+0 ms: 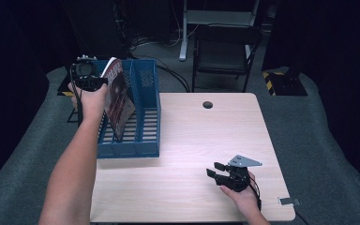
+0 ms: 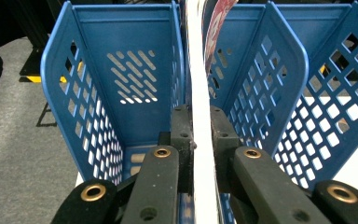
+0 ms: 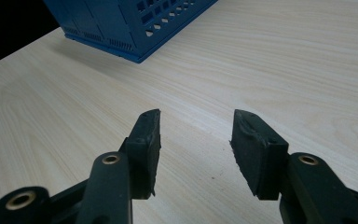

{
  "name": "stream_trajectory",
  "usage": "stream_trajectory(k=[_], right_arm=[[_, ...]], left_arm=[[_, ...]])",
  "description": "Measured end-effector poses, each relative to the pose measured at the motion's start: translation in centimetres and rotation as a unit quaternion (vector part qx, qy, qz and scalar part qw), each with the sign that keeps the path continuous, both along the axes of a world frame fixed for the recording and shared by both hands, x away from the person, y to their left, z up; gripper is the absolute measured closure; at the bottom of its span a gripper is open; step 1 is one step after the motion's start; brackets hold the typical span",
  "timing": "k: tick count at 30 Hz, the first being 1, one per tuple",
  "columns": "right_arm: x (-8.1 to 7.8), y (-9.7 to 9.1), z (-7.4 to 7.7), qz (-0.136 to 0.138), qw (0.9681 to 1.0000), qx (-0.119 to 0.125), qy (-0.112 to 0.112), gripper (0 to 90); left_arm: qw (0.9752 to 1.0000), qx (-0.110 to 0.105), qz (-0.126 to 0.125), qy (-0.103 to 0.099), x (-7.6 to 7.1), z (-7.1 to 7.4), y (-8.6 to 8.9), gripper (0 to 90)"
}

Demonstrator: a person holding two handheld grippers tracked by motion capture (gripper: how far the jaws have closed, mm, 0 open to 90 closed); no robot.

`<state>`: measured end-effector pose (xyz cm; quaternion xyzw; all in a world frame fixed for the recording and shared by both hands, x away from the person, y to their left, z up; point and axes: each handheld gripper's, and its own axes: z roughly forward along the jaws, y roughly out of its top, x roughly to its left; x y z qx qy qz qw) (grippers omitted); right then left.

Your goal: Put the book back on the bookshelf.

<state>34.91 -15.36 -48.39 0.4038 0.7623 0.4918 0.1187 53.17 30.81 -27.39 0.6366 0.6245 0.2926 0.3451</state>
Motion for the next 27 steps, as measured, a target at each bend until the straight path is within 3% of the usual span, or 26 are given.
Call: stream_trajectory(k=[16,21,27], right_arm=[[-0.6,-1.0,0.0,-0.017,0.9998,0.007,-0.003,52.3],[-0.7,-1.2,0.0,-0.02,0.9998,0.006,-0.003,52.3],[-0.8,-1.3,0.0,-0.021,0.9998,0.005,-0.004,52.3]], left_arm=[[0.9993,0.032,0.021,-0.003,0.9,-0.5,-1.1,83.6],[0.9981,0.059,0.017,-0.004,0.9,-0.5,-1.6,83.5],[0.998,0.061,0.015,-0.002,1.0,-0.7,-1.8,83.5]])
